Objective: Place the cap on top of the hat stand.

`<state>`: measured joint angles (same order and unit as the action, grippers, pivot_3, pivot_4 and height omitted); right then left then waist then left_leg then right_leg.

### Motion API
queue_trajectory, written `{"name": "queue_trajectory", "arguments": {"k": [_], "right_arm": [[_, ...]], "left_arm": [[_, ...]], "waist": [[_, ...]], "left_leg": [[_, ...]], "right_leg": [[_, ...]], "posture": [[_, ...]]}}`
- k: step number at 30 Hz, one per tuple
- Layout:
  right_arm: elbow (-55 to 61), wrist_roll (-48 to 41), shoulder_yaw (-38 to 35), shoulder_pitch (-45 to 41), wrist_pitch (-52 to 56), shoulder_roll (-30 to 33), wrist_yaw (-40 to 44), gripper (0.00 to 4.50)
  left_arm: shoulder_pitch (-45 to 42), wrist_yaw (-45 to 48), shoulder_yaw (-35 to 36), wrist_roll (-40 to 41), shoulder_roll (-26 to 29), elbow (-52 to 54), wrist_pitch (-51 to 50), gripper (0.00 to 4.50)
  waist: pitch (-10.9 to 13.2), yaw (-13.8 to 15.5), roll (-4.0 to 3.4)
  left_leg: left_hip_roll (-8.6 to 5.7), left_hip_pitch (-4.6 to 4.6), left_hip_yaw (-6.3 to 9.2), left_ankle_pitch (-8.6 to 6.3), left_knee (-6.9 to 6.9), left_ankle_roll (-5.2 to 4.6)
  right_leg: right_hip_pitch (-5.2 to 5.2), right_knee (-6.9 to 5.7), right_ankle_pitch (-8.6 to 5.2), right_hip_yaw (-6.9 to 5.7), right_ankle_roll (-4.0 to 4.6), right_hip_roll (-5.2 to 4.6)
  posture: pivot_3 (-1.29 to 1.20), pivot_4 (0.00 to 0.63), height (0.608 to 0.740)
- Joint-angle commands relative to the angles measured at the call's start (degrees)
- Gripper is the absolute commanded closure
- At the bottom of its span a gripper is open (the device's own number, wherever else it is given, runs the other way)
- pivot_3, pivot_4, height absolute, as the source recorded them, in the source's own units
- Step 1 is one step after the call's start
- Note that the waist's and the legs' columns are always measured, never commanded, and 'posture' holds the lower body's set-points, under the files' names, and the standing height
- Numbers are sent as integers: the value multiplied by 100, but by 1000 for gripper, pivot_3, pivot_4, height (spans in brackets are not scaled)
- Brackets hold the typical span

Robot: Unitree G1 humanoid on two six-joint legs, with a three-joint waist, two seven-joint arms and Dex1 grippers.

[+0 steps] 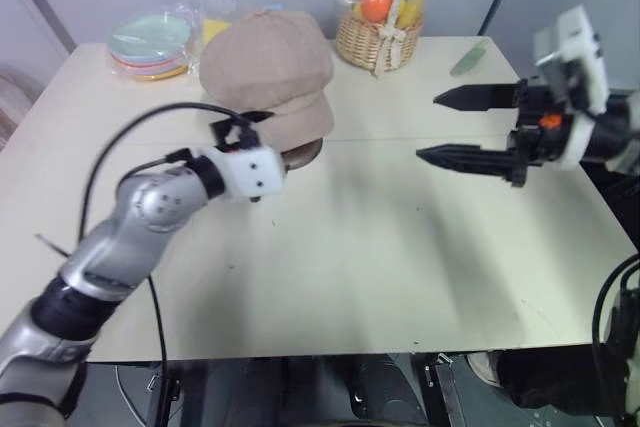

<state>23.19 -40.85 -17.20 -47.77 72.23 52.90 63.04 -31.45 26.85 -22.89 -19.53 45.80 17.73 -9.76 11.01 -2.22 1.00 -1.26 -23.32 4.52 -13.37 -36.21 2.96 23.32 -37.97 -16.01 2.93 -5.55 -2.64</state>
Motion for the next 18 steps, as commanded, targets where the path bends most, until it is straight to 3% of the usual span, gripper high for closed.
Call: {"name": "queue_trajectory", "arguments": {"k": [1,6,11,14,18], "right_arm": [[-101,-592,-301,-490,407,75,-281,17],[-168,-886,-299,-694,523,146,-674,17],[12,-1002,-238,-374,282,288,-850,17],[-10,-1077,-238,-328,194,312,-979,0],[-51,-1160,-210,-313,78,350,-1089,0]], "left_arm": [[-320,-258,-294,-1025,-270,-513,334,0],[-722,-654,-399,-1798,-792,-1357,564,0],[-893,-844,-407,-2148,-1166,-1885,800,0],[-816,-827,-281,-2135,-1197,-1895,945,943],[-762,-803,-121,-2115,-1141,-1903,1090,2991]], "waist": [[1,-6,-1],[0,28,-1],[0,132,-1],[0,143,-1],[0,152,-1]], "left_leg": [[0,-1,-1,-1,0,-1],[1,-7,0,-1,-3,-1],[2,-10,-2,-2,-6,-5],[5,-13,-3,-3,-6,-5],[6,-12,-2,-3,-7,-5]], "right_leg": [[1,-1,0,0,0,-1],[7,-3,1,0,-2,-5],[9,-3,1,1,-4,-8],[12,-3,1,1,-4,-9],[12,-3,1,1,-4,-11]], "posture": [[0,150,740],[0,150,740],[0,150,740],[0,150,740],[0,150,740]]}}
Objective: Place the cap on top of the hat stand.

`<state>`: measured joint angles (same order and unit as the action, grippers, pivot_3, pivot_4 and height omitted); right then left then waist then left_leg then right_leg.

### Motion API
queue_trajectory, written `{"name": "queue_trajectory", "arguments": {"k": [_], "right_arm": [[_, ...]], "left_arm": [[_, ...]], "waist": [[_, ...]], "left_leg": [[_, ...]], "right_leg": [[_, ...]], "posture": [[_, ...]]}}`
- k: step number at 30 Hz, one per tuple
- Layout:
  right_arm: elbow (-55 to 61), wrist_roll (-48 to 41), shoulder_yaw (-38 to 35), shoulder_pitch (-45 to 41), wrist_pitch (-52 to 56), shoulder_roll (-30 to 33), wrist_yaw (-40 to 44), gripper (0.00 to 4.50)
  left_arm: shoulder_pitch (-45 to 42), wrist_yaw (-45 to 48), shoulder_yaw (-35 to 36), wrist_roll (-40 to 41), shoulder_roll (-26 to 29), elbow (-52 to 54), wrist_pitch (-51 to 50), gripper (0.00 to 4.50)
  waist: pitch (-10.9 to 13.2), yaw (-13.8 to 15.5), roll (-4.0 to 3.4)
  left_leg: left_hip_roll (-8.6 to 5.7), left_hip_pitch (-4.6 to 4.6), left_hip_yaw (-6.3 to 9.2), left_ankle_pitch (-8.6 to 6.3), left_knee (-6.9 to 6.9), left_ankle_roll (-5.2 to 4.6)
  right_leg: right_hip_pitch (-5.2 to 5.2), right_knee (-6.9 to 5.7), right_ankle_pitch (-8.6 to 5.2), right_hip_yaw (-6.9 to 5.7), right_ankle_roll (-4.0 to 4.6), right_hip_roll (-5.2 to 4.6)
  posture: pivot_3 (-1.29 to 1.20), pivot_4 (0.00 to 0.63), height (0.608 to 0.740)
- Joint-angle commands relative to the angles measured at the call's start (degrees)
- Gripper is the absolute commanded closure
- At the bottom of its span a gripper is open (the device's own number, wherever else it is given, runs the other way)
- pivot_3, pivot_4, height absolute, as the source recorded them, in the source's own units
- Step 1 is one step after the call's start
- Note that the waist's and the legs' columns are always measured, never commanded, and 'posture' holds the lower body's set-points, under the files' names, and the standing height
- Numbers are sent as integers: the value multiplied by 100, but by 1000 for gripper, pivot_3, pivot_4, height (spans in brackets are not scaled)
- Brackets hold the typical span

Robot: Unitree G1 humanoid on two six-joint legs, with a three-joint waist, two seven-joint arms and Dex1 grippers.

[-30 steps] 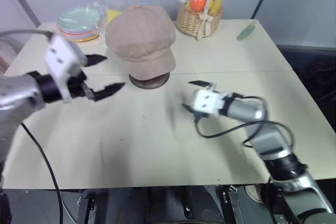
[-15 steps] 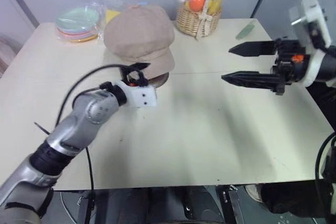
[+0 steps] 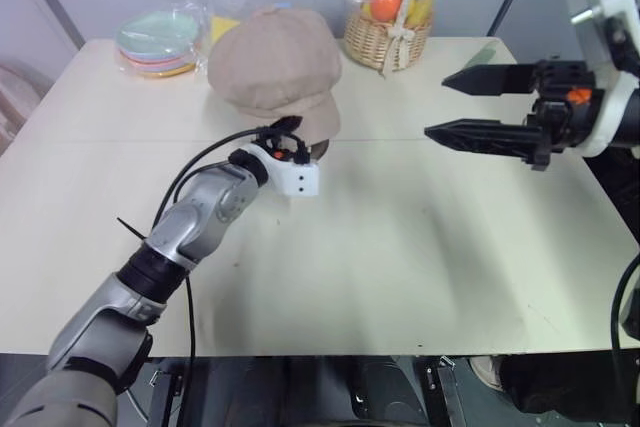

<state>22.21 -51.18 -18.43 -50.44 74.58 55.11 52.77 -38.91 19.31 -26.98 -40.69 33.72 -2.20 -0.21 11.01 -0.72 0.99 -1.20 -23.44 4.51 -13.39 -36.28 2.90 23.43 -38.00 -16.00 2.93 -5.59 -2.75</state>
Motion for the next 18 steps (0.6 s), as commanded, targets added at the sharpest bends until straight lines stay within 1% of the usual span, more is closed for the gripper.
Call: {"name": "queue_trajectory", "arguments": {"k": [1,3,7,11,13,16,18], "right_arm": [[44,-137,-66,-40,-202,147,-62,0],[35,-158,-34,-25,-282,204,-37,0],[-64,-162,55,-51,-455,328,1,0],[-128,-87,194,0,-682,411,48,0],[-130,-62,251,46,-774,422,51,0],[-147,-55,324,55,-869,439,41,0],[-171,-61,366,34,-911,455,30,0]], "left_arm": [[-6,-55,338,20,94,62,191,3508],[55,-94,471,89,155,39,332,4466],[249,-362,919,488,440,-68,1094,4466],[389,-584,1487,1478,894,-788,2711,4466],[293,-703,1618,1724,1048,-1257,3504,4466],[87,-750,1679,1899,1088,-1868,4313,4466],[-27,-771,1705,1976,995,-2120,4558,4466]], "waist": [[0,3,0],[0,1,0],[-1,-29,-2],[-1,-31,-2],[-1,-16,-3],[-1,2,-3],[-1,14,-3]], "left_leg": [[0,0,0,0,0,0],[0,0,0,0,-1,0],[4,4,0,0,2,0],[8,6,1,0,2,0],[8,6,2,0,2,0],[4,5,0,0,1,0],[2,3,-4,0,0,0]], "right_leg": [[0,0,0,0,0,0],[-1,0,0,0,0,0],[0,-1,0,1,0,0],[1,-2,0,1,0,0],[2,-1,0,2,0,-2],[2,-1,0,1,0,-5],[1,1,0,0,0,-6]], "posture": [[0,150,740],[0,150,740],[0,150,740],[0,150,740],[0,150,740],[0,150,740],[0,150,740]]}}
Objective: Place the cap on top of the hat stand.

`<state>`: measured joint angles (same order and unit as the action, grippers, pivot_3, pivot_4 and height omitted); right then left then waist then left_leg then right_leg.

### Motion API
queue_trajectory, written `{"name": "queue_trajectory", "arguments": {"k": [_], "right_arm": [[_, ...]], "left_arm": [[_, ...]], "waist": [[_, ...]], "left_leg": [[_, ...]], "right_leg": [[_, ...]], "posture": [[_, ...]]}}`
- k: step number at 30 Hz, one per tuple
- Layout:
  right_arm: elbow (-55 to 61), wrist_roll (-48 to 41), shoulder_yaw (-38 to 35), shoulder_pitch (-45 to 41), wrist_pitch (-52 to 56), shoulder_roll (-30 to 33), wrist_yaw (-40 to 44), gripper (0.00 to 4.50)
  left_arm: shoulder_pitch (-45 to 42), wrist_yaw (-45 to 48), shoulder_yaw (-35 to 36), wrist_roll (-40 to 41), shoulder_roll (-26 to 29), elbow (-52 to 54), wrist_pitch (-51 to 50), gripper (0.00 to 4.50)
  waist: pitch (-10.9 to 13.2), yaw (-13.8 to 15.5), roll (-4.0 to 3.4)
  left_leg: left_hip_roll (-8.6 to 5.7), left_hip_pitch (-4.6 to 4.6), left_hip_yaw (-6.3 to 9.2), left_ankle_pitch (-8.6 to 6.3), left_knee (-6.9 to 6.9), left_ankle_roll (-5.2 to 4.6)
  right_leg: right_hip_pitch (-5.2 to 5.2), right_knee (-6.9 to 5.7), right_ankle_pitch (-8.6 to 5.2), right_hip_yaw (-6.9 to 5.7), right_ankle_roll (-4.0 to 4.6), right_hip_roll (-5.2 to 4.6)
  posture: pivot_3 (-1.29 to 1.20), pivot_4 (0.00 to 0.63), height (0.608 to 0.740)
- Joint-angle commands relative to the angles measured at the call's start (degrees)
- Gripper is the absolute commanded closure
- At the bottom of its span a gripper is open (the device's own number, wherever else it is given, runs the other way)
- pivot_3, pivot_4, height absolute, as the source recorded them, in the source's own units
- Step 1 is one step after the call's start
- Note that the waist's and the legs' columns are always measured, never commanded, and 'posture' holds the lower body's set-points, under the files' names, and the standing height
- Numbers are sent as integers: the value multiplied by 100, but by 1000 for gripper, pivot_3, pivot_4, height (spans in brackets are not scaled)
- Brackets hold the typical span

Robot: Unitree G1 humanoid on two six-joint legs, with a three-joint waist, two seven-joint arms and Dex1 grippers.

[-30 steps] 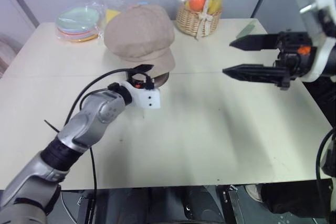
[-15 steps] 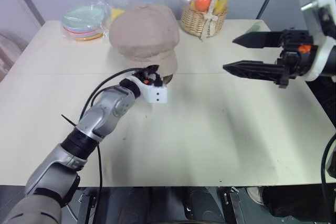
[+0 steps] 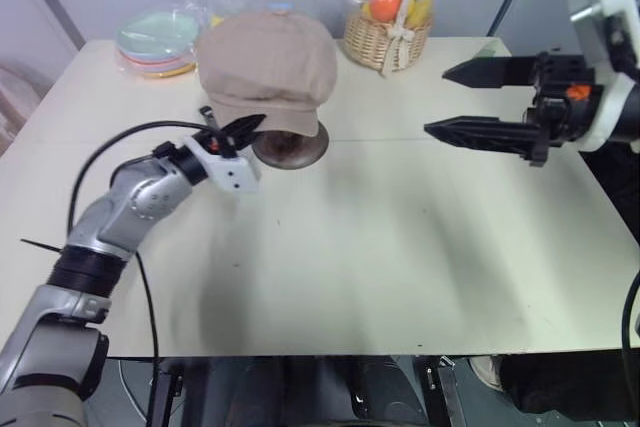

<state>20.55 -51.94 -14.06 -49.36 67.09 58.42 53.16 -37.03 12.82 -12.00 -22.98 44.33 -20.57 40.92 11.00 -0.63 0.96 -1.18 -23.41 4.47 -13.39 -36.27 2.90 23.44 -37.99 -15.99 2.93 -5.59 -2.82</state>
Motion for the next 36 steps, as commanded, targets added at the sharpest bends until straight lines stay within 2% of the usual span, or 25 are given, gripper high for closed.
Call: {"name": "queue_trajectory", "arguments": {"k": [1,9,10,12,15,16,17,18,23,27,28,31,32,36], "right_arm": [[-15,14,-55,-81,-178,129,-19,0],[58,2,32,6,-293,117,-131,0],[57,-4,37,5,-300,120,-138,0],[29,4,58,-9,-320,123,-147,0],[13,46,87,27,-372,154,-128,0],[21,51,91,53,-387,169,-117,0],[33,55,93,87,-407,183,-105,0],[39,63,99,124,-431,196,-96,0],[-6,243,141,439,-660,301,-30,0],[-287,587,187,870,-1020,423,166,0],[-334,617,191,913,-1073,440,208,0],[-722,885,372,949,-1391,495,484,0],[-841,946,428,922,-1468,500,570,0],[-1347,1154,677,640,-1706,395,860,0]], "left_arm": [[-251,-146,207,196,-111,-361,521,4466],[-286,-284,130,2,-550,-592,729,4466],[-292,-255,130,32,-571,-604,769,3769],[-301,-186,132,79,-585,-629,814,3005],[-254,-76,173,190,-542,-604,871,1377],[-224,-36,186,230,-516,-587,895,1016],[-174,-3,207,259,-482,-547,915,399],[-114,25,231,283,-449,-494,918,72],[578,491,515,735,-56,366,487,72],[1989,2029,1241,3211,680,2034,-2259,72],[2179,2235,1390,3587,794,2340,-2743,72],[2758,3336,2525,5981,1673,3061,-5313,72],[2845,3619,2871,6560,1920,3124,-5976,72],[2659,4551,3914,7644,2611,2599,-7462,72]], "waist": [[0,6,0],[0,-17,0],[0,-17,0],[0,-16,0],[0,-11,0],[0,-10,0],[0,-10,0],[0,-10,0],[0,-39,-1],[2,-66,-3],[3,-58,-4],[7,-50,-2],[9,-42,-4],[12,-58,-11]], "left_leg": [[-1,-2,0,0,-1,0],[-1,-3,1,0,-2,0],[-1,-3,1,0,-2,0],[0,-3,1,0,-1,0],[0,-3,1,0,-2,0],[0,-3,1,0,-2,0],[0,-3,1,0,-2,0],[0,-3,1,0,-1,0],[3,-1,1,0,1,0],[10,2,3,-1,6,-2],[11,1,4,-1,5,-2],[12,1,4,-1,0,-2],[14,2,5,-1,-2,-2],[7,6,-2,-1,-1,-2]], "right_leg": [[0,0,0,-1,0,0],[0,-1,0,-3,-1,4],[0,-2,0,-3,-1,4],[1,-2,0,-3,-1,5],[0,-2,0,-3,-1,5],[0,-2,0,-3,-1,5],[0,-2,0,-3,-1,5],[0,-1,0,-3,-1,5],[1,-2,0,-2,-1,5],[3,-2,-1,3,1,5],[4,-2,-1,3,1,6],[0,-4,-1,-2,2,8],[-2,-2,-2,-6,4,11],[-7,4,-5,-7,3,6]], "posture": [[0,150,740],[0,150,740],[0,150,740],[0,150,740],[0,150,740],[0,150,740],[0,150,740],[0,150,740],[0,150,740],[0,150,740],[0,150,740],[0,150,740],[0,150,740],[0,150,740]]}}
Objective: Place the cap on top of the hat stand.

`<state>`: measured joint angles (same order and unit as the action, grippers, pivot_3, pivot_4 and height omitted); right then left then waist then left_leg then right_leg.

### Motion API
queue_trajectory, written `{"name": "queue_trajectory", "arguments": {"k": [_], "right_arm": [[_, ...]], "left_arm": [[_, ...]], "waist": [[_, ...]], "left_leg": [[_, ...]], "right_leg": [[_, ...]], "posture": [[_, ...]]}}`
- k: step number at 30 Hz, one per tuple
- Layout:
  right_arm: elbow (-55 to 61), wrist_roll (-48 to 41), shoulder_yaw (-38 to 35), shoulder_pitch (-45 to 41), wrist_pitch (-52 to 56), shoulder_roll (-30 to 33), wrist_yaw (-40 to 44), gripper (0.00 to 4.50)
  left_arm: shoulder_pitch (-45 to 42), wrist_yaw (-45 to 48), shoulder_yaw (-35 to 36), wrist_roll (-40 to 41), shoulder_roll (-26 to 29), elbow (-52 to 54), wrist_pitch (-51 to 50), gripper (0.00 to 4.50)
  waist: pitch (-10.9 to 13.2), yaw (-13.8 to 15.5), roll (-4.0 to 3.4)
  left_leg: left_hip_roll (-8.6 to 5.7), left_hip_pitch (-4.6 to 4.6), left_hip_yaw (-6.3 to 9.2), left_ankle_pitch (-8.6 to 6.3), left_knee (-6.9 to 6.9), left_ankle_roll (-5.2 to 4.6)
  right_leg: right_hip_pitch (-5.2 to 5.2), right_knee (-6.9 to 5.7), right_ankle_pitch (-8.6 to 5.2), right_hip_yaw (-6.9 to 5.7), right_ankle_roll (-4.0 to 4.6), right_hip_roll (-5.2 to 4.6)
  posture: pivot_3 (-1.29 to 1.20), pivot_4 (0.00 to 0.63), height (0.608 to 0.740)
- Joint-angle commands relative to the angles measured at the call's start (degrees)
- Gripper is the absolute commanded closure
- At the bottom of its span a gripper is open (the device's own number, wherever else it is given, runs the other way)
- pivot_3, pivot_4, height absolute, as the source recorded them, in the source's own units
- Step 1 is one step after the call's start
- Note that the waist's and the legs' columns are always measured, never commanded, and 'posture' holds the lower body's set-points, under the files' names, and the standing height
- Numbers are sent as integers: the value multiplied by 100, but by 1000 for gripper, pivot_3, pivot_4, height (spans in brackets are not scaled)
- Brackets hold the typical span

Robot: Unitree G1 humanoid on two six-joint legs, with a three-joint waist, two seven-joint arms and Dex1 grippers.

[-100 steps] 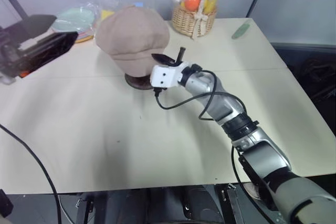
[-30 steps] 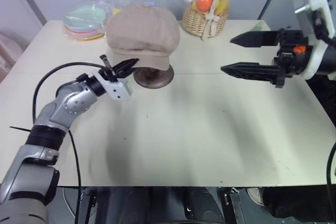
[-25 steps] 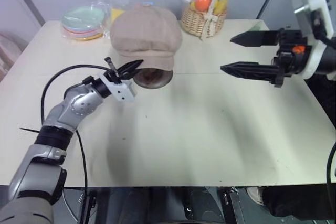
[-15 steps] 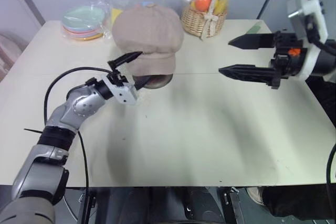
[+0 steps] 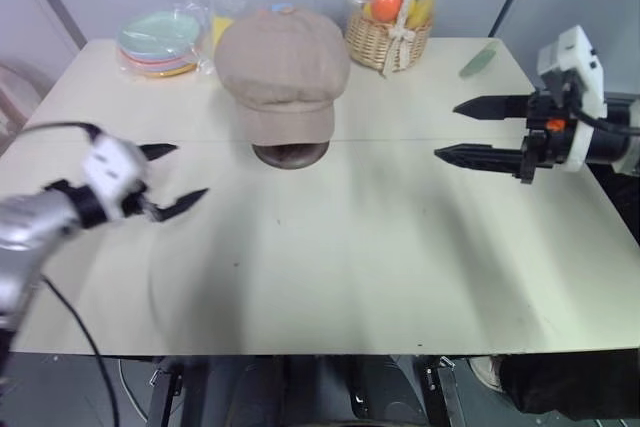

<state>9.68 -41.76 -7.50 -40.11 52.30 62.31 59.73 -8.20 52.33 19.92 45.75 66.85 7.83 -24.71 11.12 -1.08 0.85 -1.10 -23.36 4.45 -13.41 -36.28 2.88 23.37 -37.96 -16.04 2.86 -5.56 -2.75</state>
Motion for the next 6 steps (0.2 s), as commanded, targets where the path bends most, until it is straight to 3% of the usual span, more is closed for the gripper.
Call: {"name": "queue_trajectory", "arguments": {"k": [1,6], "right_arm": [[-403,204,100,-378,-293,-39,260,0],[-862,452,400,-725,-511,-292,484,0]], "left_arm": [[-312,806,888,822,489,-431,-1048,72],[-740,1310,1034,492,888,-941,-1214,72]], "waist": [[1,-20,-1],[2,-97,-2]], "left_leg": [[2,-1,0,0,0,0],[2,2,-3,0,8,0]], "right_leg": [[2,1,0,0,0,6],[5,0,-1,0,2,10]], "posture": [[0,150,740],[0,150,740]]}}
